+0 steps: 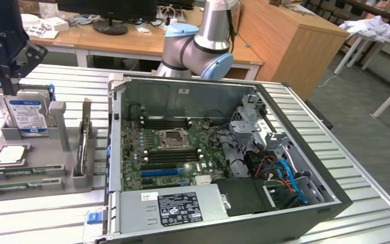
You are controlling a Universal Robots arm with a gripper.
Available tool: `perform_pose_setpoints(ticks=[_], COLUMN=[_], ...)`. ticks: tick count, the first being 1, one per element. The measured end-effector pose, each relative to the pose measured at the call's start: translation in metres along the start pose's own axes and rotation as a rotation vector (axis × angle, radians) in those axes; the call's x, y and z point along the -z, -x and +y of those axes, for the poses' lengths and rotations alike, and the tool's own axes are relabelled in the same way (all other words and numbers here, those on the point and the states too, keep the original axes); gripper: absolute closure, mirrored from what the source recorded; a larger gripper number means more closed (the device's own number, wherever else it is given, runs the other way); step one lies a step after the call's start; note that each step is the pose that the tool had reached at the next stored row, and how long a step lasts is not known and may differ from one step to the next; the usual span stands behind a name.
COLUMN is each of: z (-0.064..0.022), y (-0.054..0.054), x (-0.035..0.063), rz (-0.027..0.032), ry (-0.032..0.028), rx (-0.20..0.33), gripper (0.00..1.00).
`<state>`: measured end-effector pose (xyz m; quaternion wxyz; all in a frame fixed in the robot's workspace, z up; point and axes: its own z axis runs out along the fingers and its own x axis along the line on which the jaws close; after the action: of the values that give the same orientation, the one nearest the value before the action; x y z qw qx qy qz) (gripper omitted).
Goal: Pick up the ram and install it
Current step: 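Reach for the ram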
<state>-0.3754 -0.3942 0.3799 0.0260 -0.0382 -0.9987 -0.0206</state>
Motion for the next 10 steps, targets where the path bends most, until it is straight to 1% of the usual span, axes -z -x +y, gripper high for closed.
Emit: perform_pose_setpoints(ticks=[7,8,9,10], z=[0.0,0.0,0.0,-0.0001], y=[-0.0002,-0.0007,-0.0016,-0.0027], x=[0.0001,0.0001,0.0,-0.0001], rz=[0.0002,-0.0016,-0.008,-0.0182], ry=[0.0,0.0001,0.0006,0.0013], rx=[0.0,0.0,0.0,0.001], gripper=[0.89,0.89,0.89,0.89])
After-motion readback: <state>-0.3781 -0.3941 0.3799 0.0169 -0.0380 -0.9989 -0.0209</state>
